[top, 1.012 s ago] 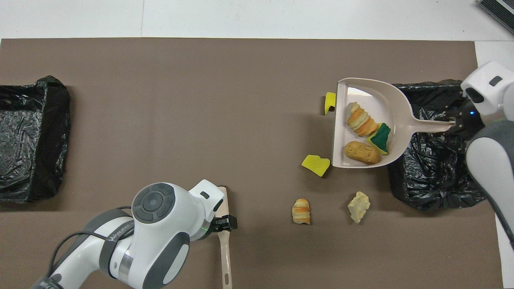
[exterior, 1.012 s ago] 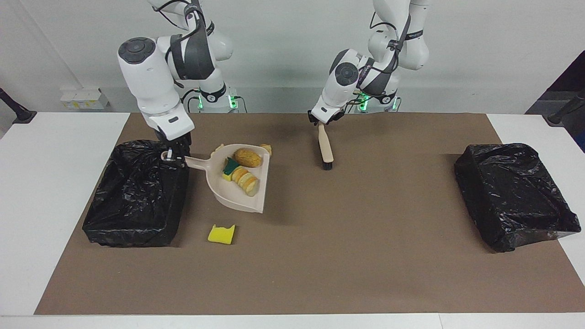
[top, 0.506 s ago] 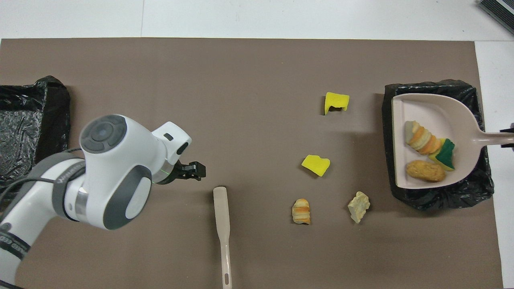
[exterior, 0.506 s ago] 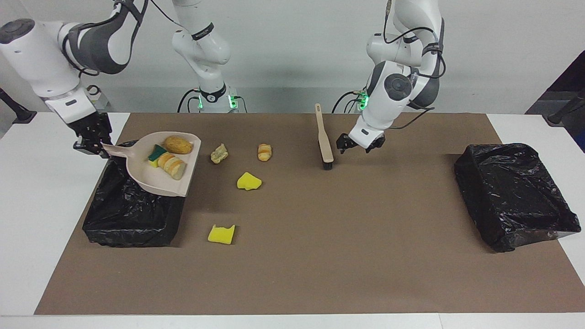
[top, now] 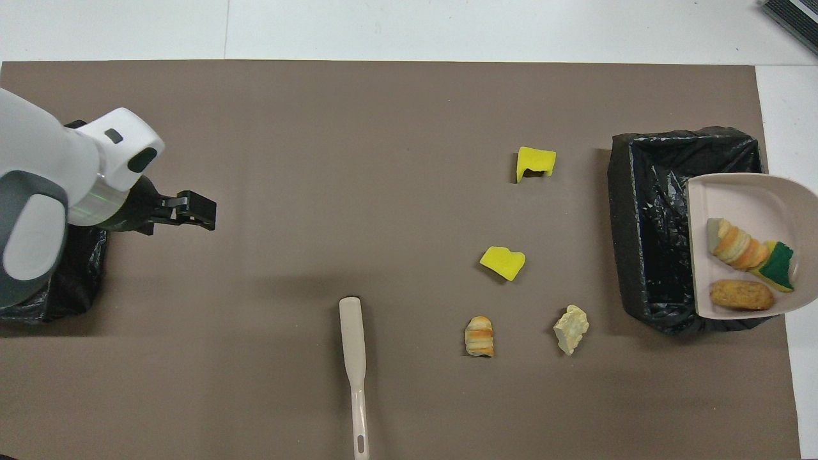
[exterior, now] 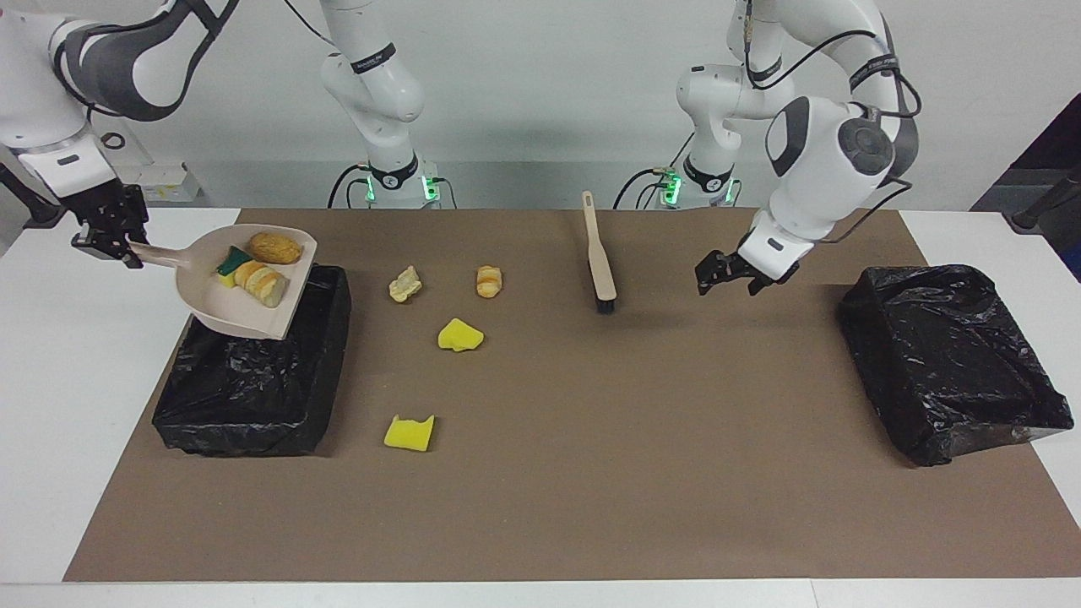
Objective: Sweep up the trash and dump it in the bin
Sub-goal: 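Tip the dustpan over the bin with the right gripper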
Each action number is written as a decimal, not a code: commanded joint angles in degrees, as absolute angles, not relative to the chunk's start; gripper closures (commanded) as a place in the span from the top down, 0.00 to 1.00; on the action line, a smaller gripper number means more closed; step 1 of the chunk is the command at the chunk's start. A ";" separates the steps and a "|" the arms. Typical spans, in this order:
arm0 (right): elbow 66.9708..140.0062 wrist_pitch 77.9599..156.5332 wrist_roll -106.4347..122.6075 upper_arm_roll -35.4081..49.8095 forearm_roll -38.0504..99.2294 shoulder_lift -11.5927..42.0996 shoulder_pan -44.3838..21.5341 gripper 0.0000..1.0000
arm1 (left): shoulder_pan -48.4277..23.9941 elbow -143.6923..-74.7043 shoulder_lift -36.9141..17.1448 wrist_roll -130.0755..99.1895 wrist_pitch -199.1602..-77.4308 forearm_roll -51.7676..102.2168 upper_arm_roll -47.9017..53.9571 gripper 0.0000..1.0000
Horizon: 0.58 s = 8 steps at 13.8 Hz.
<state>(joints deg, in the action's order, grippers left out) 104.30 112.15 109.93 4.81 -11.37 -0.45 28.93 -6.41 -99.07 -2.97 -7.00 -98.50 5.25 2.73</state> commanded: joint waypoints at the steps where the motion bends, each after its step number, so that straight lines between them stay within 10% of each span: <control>1: 106.52 114.52 100.76 5.19 -19.40 -1.32 25.85 0.00 | -3.52 -95.45 -2.56 -3.00 -94.23 3.69 3.25 1.00; 8: 107.40 114.08 84.65 5.19 -38.21 0.53 17.14 0.00 | 2.99 -91.85 -0.44 0.35 -91.51 3.69 3.25 1.00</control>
